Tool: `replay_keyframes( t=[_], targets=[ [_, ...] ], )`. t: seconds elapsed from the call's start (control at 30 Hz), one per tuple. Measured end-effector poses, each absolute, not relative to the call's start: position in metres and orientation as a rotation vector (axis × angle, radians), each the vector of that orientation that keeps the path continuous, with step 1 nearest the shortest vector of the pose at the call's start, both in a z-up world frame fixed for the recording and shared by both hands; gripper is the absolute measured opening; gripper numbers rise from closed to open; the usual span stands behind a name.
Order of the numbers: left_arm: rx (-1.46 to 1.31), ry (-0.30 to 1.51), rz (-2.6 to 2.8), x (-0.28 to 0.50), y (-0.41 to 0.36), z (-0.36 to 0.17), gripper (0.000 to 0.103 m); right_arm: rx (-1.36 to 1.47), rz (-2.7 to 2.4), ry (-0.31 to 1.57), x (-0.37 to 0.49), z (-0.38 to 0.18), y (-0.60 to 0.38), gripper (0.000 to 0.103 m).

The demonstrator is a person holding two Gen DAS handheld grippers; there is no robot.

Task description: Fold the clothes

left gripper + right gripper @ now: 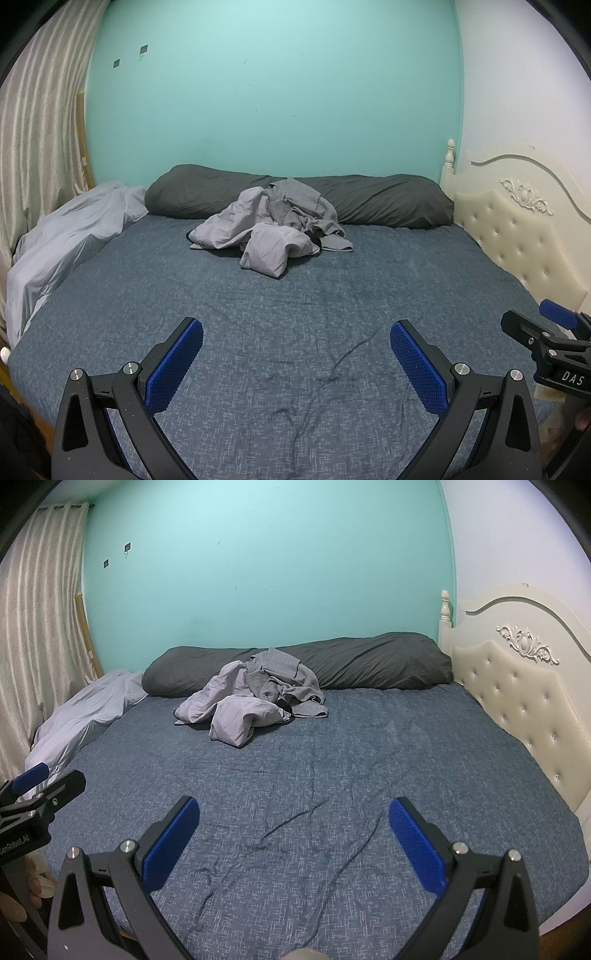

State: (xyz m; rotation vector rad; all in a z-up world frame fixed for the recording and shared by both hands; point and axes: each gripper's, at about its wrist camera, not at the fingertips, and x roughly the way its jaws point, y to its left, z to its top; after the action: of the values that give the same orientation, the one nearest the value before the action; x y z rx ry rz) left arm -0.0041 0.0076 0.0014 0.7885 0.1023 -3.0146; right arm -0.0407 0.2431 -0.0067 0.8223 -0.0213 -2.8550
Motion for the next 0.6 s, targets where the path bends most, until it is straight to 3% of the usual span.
replay_keyframes(
  t=[0.6],
  targets=[
    [0.788,0.134,-3.008,-0.017,0.001,0.007,0.103,0.801,-2.845,-0.081,-0.055,-0.008,0.252,0.103]
  ],
)
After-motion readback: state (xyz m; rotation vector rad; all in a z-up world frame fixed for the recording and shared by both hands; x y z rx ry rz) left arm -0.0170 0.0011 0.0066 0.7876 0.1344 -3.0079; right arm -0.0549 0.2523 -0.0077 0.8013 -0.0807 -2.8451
